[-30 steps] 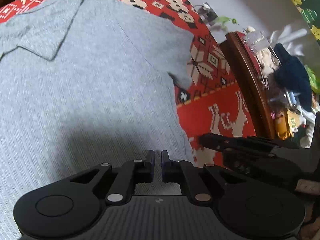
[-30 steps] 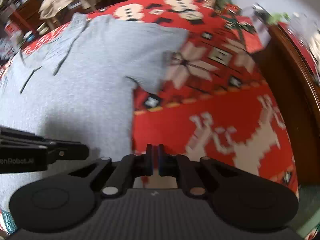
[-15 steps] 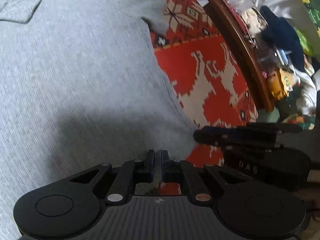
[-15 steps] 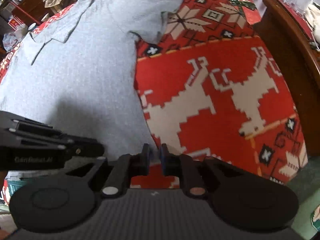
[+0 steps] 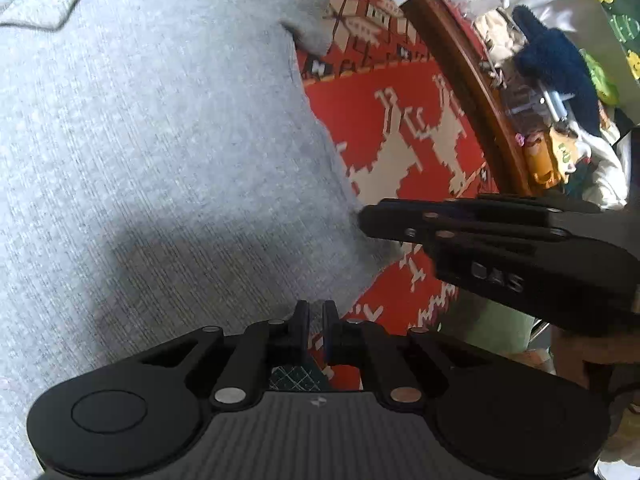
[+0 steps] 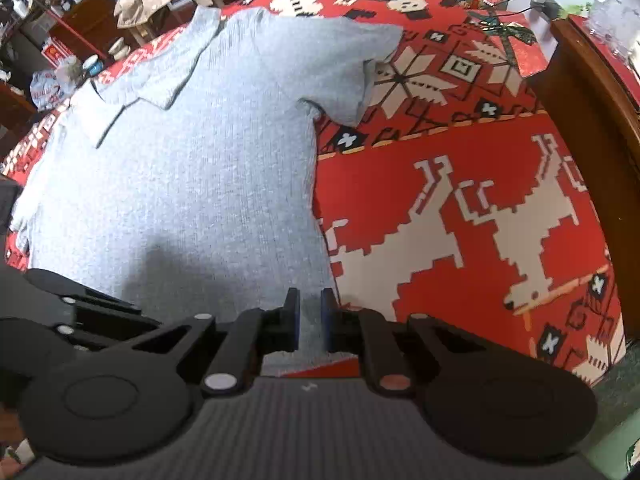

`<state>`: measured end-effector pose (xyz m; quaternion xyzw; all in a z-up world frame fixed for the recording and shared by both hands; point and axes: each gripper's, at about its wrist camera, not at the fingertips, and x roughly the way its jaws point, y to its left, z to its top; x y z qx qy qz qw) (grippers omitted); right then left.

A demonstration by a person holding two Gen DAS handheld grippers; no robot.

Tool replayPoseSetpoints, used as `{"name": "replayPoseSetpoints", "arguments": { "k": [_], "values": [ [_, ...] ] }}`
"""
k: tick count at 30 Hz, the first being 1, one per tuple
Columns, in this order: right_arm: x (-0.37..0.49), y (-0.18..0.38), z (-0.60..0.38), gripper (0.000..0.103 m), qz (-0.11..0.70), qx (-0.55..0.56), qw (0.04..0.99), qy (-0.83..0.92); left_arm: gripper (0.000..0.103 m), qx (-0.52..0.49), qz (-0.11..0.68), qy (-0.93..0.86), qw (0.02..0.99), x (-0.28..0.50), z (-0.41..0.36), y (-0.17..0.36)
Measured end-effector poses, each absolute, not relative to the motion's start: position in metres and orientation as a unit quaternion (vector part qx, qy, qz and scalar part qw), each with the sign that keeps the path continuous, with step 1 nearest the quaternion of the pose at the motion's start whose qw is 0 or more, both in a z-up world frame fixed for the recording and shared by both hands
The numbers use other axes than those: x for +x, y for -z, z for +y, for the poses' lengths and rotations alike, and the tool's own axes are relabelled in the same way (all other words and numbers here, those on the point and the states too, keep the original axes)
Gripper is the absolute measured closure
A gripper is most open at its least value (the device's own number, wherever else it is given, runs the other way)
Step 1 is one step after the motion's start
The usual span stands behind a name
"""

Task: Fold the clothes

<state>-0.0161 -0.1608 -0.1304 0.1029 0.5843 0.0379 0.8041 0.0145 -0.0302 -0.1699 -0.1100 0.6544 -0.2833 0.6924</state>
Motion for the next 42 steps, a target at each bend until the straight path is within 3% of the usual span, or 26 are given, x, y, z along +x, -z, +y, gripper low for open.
{"name": "replayPoseSetpoints", "arguments": {
  "k": [9, 13, 19, 20, 21, 22, 32, 35, 37, 42],
  "values": [
    [0.051, 0.121, -0.190, 0.090, 0.537, 0.134, 0.833, -0.004, 0.098, -0.154, 0.616, 0.220, 0.740, 0.056, -0.010, 0.150],
    [0.097, 0.124, -0.211, 0.075, 0.511, 0.171, 0.842, 0.019, 0.098, -0.162, 0.601, 0.200, 0.757, 0.088, -0.007, 0.151],
    [0.141, 0.145, -0.220, 0.074, 0.525, 0.171, 0.833, 0.042, 0.098, -0.161, 0.589, 0.194, 0.768, 0.124, -0.012, 0.154],
    [0.143, 0.148, -0.220, 0.077, 0.528, 0.168, 0.831, 0.042, 0.098, -0.161, 0.588, 0.194, 0.769, 0.128, -0.013, 0.153],
    [0.146, 0.150, -0.221, 0.101, 0.532, 0.165, 0.830, 0.043, 0.098, -0.161, 0.587, 0.195, 0.769, 0.131, -0.015, 0.154],
    [0.147, 0.151, -0.220, 0.103, 0.533, 0.156, 0.830, 0.044, 0.098, -0.161, 0.586, 0.196, 0.769, 0.135, -0.016, 0.154],
    [0.145, 0.148, -0.227, 0.103, 0.535, 0.149, 0.829, 0.066, 0.098, -0.174, 0.572, 0.205, 0.775, 0.167, -0.034, 0.159],
    [0.144, 0.138, -0.230, 0.095, 0.520, 0.171, 0.834, 0.062, 0.098, -0.183, 0.571, 0.206, 0.773, 0.172, -0.035, 0.163],
    [0.145, 0.135, -0.231, 0.073, 0.516, 0.183, 0.835, 0.059, 0.098, -0.184, 0.574, 0.205, 0.771, 0.175, -0.036, 0.166],
    [0.150, 0.143, -0.228, 0.074, 0.528, 0.197, 0.825, 0.049, 0.098, -0.189, 0.579, 0.206, 0.766, 0.179, -0.037, 0.171]
  ]
}}
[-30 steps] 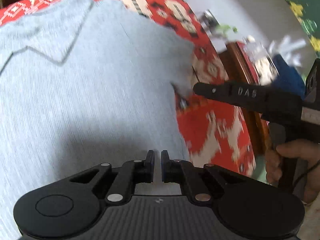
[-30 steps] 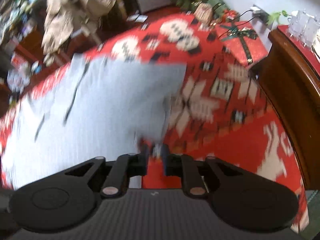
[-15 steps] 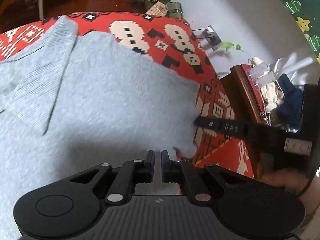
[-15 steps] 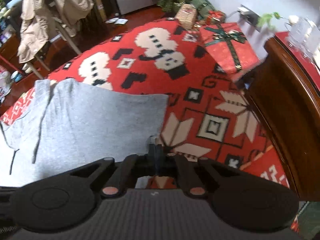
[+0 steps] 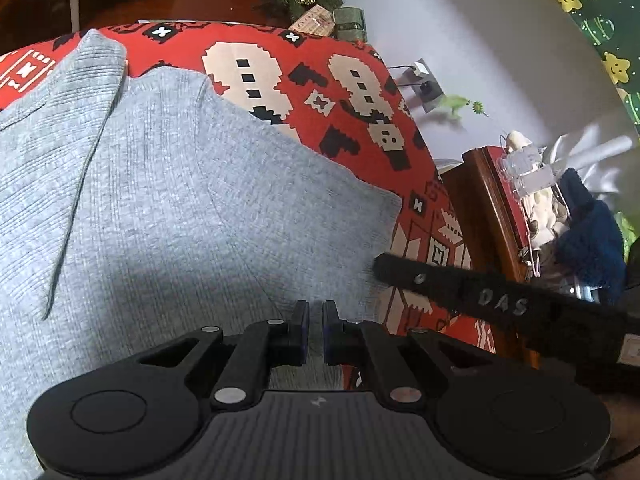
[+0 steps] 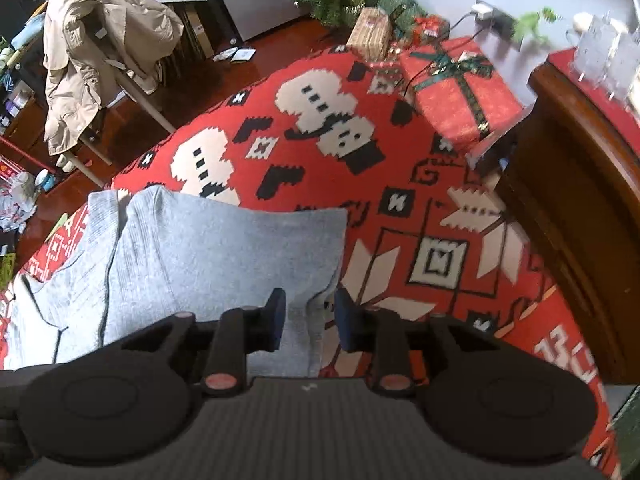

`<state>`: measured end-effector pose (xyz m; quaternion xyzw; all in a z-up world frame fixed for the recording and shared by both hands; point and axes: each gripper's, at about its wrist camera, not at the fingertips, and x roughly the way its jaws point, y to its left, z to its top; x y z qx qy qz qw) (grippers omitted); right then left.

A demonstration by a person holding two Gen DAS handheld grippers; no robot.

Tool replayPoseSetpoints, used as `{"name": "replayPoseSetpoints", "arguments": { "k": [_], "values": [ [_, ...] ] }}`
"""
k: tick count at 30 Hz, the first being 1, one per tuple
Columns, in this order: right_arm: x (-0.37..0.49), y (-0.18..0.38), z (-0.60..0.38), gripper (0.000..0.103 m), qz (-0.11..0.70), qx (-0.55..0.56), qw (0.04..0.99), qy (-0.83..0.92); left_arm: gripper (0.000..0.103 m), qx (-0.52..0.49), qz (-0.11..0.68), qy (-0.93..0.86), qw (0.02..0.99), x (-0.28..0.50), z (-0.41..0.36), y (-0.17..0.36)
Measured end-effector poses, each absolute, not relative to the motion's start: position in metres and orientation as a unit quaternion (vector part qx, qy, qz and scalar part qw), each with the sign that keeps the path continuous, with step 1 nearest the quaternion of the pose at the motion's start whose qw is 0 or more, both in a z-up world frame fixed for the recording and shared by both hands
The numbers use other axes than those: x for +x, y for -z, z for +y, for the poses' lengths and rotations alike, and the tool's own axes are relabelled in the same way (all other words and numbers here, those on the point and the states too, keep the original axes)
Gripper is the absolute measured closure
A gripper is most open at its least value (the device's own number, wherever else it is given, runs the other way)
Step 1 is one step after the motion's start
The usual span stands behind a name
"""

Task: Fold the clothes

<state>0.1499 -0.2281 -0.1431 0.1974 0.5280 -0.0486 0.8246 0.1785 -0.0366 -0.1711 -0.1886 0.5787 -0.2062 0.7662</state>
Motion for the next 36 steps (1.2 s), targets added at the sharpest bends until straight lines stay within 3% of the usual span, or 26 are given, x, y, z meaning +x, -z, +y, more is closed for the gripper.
{"name": "replayPoseSetpoints", "arguments": {
  "k": [2, 3, 15, 19, 24, 26, 27, 28, 36],
  "values": [
    [0.151, 0.149, -0.226, 0.097, 0.535, 0.197, 0.820, 0.048, 0.098, -0.189, 0.580, 0.207, 0.765, 0.179, -0.037, 0.172],
    [0.151, 0.150, -0.225, 0.103, 0.535, 0.189, 0.822, 0.054, 0.098, -0.190, 0.581, 0.208, 0.764, 0.179, -0.037, 0.172],
    [0.155, 0.147, -0.231, 0.098, 0.544, 0.139, 0.821, 0.105, 0.098, -0.196, 0.583, 0.209, 0.760, 0.187, -0.031, 0.176],
    [0.163, 0.131, -0.238, 0.086, 0.510, 0.148, 0.843, 0.084, 0.098, -0.205, 0.573, 0.206, 0.766, 0.195, -0.024, 0.171],
    [0.194, 0.143, -0.239, 0.079, 0.522, 0.114, 0.842, 0.077, 0.098, -0.204, 0.560, 0.193, 0.780, 0.214, -0.011, 0.168],
    [0.201, 0.149, -0.238, 0.080, 0.524, 0.105, 0.842, 0.074, 0.098, -0.202, 0.555, 0.187, 0.785, 0.223, -0.006, 0.167],
    [0.204, 0.152, -0.237, 0.084, 0.526, 0.102, 0.841, 0.072, 0.098, -0.201, 0.552, 0.184, 0.788, 0.229, -0.003, 0.167],
    [0.206, 0.154, -0.237, 0.102, 0.528, 0.101, 0.840, 0.069, 0.098, -0.201, 0.548, 0.182, 0.791, 0.234, -0.001, 0.167],
    [0.206, 0.157, -0.241, 0.103, 0.517, 0.091, 0.839, 0.140, 0.089, -0.192, 0.527, 0.160, 0.812, 0.263, 0.011, 0.171]
  ]
}}
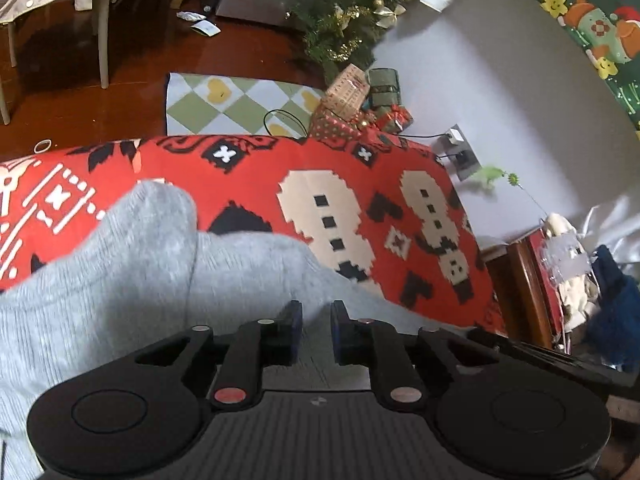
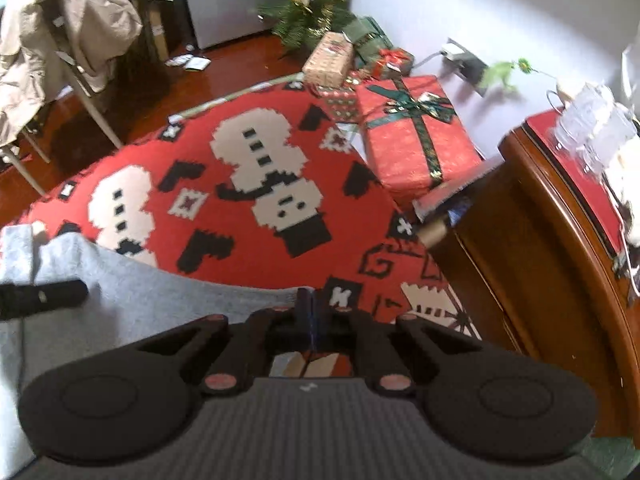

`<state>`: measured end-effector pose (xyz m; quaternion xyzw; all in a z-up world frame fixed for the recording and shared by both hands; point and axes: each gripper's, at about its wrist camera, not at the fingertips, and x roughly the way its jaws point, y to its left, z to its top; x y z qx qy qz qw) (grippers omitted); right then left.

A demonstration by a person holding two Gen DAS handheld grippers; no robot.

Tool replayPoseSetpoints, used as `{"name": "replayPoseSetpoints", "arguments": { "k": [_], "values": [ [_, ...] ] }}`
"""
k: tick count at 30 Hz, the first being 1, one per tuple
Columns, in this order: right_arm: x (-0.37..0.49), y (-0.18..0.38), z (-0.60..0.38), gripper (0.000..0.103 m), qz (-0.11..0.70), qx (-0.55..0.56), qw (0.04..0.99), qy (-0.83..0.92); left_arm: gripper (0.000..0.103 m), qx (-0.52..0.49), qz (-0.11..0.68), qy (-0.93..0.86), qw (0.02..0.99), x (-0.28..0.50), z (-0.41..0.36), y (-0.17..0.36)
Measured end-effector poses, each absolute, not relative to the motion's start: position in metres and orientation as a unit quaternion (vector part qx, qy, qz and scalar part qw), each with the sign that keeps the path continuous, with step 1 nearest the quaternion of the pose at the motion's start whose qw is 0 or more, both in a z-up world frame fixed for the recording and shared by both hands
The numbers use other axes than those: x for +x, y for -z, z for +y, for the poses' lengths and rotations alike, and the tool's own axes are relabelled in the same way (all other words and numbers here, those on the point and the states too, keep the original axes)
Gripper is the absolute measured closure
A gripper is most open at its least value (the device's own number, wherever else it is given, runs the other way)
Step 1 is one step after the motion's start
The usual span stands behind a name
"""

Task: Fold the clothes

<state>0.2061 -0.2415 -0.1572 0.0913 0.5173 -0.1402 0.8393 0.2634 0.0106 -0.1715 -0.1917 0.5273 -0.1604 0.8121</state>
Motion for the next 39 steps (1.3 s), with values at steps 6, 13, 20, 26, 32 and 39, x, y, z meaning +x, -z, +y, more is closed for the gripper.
{"name": "replayPoseSetpoints", "arguments": {
  "k": [6, 13, 20, 26, 32, 39],
  "values": [
    [0.206, 0.152, -0.241, 0.103, 0.504, 0.094, 0.844, 0.159, 0.088, -0.178, 0.499, 0.158, 0.833, 0.268, 0.018, 0.159],
    [0.207, 0.155, -0.246, 0.103, 0.498, 0.094, 0.842, 0.188, 0.089, -0.190, 0.509, 0.155, 0.825, 0.290, 0.023, 0.172],
    [0.201, 0.141, -0.257, 0.102, 0.476, 0.126, 0.851, 0.182, 0.088, -0.192, 0.496, 0.167, 0.830, 0.278, 0.035, 0.148],
    [0.224, 0.126, -0.217, 0.097, 0.451, 0.146, 0.879, 0.048, 0.079, -0.165, 0.475, 0.129, 0.855, 0.265, 0.066, 0.127],
    [0.259, 0.143, -0.159, 0.096, 0.466, 0.125, 0.876, -0.029, 0.076, -0.155, 0.499, 0.115, 0.845, 0.277, 0.079, 0.143],
    [0.284, 0.169, -0.126, 0.092, 0.493, 0.063, 0.865, -0.063, 0.099, -0.077, 0.495, 0.112, 0.858, 0.285, 0.066, 0.155]
  ]
}}
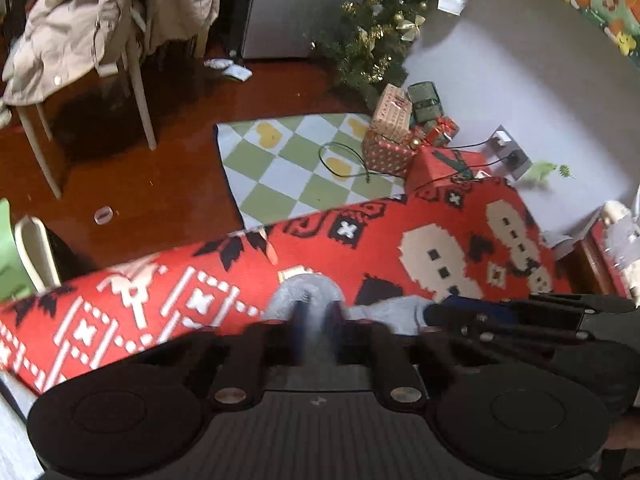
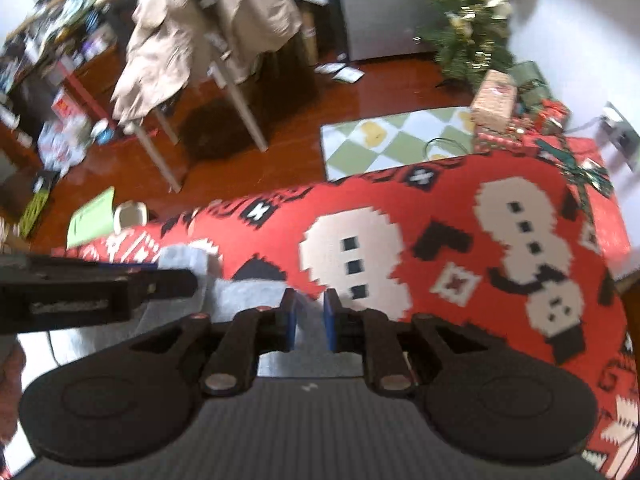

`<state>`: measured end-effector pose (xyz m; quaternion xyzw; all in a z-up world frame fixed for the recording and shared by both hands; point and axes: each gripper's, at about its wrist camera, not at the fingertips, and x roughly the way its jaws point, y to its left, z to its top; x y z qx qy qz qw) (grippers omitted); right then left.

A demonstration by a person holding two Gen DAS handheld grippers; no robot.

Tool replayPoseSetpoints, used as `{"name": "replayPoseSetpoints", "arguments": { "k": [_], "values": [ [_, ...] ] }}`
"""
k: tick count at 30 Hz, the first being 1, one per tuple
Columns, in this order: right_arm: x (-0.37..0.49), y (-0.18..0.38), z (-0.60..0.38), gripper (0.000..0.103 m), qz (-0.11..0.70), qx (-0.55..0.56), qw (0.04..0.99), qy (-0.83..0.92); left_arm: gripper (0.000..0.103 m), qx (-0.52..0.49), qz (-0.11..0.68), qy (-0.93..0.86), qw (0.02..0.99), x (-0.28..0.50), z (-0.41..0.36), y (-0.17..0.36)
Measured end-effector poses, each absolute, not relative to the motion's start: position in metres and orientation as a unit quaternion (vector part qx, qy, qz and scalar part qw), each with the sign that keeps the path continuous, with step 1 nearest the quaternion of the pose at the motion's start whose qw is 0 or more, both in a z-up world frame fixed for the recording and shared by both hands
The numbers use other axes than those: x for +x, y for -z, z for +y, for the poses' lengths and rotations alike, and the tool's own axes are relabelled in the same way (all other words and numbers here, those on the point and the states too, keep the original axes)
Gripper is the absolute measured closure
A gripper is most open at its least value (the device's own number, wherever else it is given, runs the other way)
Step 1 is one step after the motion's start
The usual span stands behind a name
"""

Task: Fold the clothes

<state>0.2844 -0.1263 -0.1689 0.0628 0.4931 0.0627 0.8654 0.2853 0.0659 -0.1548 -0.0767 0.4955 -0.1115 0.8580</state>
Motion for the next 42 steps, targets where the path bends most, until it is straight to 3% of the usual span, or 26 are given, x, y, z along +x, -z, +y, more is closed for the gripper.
{"name": "replayPoseSetpoints", "arguments": {
  "k": [1, 6, 13, 25, 33, 36, 42],
  "values": [
    [0.285, 0.170, -0.122, 0.103, 0.491, 0.045, 0.868, -0.060, 0.099, -0.081, 0.491, 0.108, 0.861, 0.285, 0.070, 0.154],
    [0.288, 0.173, -0.121, 0.103, 0.483, 0.031, 0.875, -0.023, 0.098, -0.136, 0.495, 0.101, 0.852, 0.287, 0.089, 0.157],
    [0.277, 0.157, -0.130, 0.096, 0.473, 0.055, 0.879, -0.036, 0.076, -0.183, 0.482, 0.131, 0.847, 0.273, 0.108, 0.134],
    [0.304, 0.124, -0.078, 0.083, 0.460, -0.058, 0.850, -0.251, 0.083, -0.024, 0.485, 0.219, 0.847, 0.272, 0.114, 0.143],
    [0.343, 0.140, -0.035, 0.083, 0.519, -0.029, 0.829, -0.206, 0.083, 0.043, 0.471, 0.246, 0.846, 0.262, 0.104, 0.147],
    [0.347, 0.145, -0.032, 0.099, 0.523, -0.035, 0.830, -0.191, 0.083, 0.053, 0.459, 0.258, 0.849, 0.266, 0.102, 0.147],
    [0.335, 0.129, -0.065, 0.100, 0.530, 0.056, 0.828, -0.171, 0.083, 0.103, 0.426, 0.314, 0.842, 0.272, 0.081, 0.150]
  ]
}}
